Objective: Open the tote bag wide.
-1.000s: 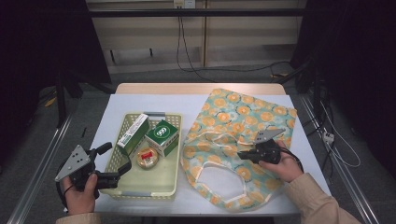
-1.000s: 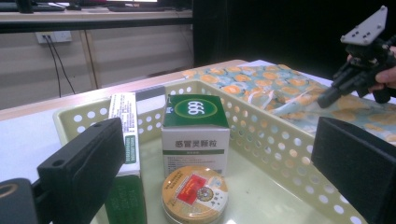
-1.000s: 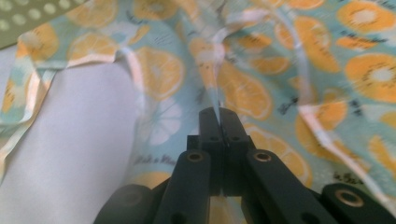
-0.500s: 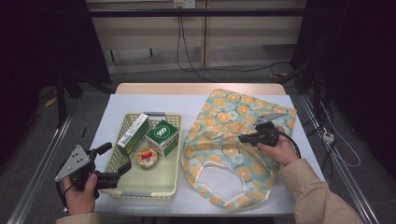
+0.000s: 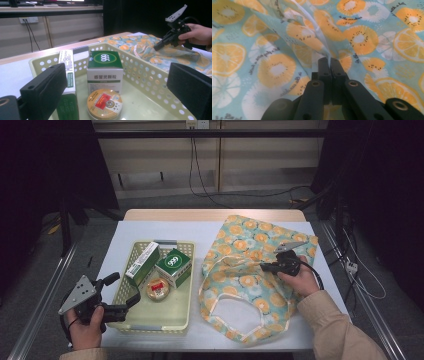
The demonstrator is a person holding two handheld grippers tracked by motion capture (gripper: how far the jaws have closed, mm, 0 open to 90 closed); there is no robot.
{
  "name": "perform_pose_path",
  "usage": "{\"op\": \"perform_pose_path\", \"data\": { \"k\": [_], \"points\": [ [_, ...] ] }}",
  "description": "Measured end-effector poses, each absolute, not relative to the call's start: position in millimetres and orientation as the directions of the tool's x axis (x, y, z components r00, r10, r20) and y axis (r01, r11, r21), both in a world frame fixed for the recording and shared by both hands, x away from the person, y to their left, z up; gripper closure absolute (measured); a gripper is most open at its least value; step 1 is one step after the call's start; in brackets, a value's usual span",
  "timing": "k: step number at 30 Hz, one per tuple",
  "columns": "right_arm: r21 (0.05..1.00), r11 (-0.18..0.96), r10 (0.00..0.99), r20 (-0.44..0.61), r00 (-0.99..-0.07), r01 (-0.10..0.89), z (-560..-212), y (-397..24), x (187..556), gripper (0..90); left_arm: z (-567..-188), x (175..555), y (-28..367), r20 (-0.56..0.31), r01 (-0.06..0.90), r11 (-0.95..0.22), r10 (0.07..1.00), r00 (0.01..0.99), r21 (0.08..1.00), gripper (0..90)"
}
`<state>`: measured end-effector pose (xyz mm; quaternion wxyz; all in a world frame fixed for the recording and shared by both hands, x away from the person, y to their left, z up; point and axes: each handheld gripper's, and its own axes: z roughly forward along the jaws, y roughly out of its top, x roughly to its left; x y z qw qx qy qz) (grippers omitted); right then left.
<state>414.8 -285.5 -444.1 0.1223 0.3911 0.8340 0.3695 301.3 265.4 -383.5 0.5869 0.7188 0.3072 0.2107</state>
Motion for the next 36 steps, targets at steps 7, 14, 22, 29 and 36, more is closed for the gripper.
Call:
{"op": "perform_pose_path", "data": {
  "k": [7,14,22,29,36],
  "points": [
    [0.688,0.471,0.711,0.074,-0.699,0.552,-455,-278,412,82.9,-384,301,266,-0.057,0.197,-0.124,0.692,0.719,0.972,2.9],
    [0.707,0.474,0.681,0.083,-0.727,0.525,-457,-265,406,53.0,-384,302,265,-0.057,0.197,-0.126,0.691,0.721,0.972,2.8],
    [0.718,0.482,0.717,0.008,-0.697,0.503,-461,-256,412,37.2,-384,302,264,-0.054,0.195,-0.128,0.690,0.722,0.972,2.9],
    [0.720,0.469,0.729,0.011,-0.684,0.512,-462,-260,422,49.1,-384,302,265,-0.055,0.198,-0.130,0.689,0.722,0.972,2.8],
    [0.700,0.487,0.725,0.011,-0.689,0.523,-458,-255,429,81.6,-383,302,265,-0.051,0.194,-0.132,0.689,0.723,0.972,2.8]
  ]
}}
